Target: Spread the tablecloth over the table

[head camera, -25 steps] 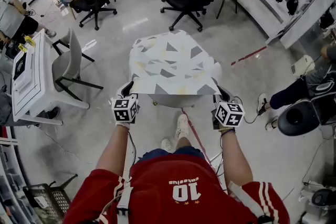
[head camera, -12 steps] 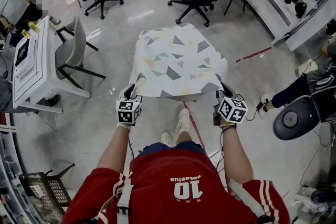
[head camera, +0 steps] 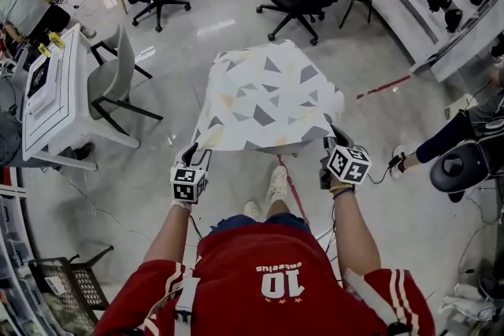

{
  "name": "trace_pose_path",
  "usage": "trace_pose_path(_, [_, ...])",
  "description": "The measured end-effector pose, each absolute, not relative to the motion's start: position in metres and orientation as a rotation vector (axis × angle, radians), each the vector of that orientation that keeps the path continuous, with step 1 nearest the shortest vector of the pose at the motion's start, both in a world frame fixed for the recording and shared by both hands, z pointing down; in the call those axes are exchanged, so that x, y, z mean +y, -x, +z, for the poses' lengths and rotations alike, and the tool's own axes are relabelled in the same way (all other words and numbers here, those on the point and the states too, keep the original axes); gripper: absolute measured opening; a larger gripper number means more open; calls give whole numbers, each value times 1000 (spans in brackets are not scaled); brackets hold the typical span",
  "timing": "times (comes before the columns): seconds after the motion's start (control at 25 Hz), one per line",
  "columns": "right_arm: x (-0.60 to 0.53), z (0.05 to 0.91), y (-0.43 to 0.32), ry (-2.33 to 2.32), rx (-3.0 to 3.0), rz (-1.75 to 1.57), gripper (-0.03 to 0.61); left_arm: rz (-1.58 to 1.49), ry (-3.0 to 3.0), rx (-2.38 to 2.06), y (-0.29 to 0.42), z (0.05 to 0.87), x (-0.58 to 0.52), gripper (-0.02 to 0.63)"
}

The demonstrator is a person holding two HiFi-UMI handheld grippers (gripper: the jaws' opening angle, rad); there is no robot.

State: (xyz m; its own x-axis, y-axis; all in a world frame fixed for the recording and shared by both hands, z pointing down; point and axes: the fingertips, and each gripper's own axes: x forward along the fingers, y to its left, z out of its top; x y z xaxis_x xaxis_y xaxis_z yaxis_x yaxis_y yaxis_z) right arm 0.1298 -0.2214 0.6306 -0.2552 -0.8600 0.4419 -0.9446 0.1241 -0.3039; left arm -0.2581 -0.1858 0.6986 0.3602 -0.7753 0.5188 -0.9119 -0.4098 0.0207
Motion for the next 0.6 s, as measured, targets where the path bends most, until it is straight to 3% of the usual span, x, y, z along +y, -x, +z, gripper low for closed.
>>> trace_pose_path(0.28, [-224, 635, -118, -1795, -2225, 843, 26, 541, -2276, -1516, 284, 698, -159, 168])
trace_pose_path(0.6, [-228, 645, -110, -1768, -2234, 890, 31, 345, -2376, -1515, 253, 647, -195, 167])
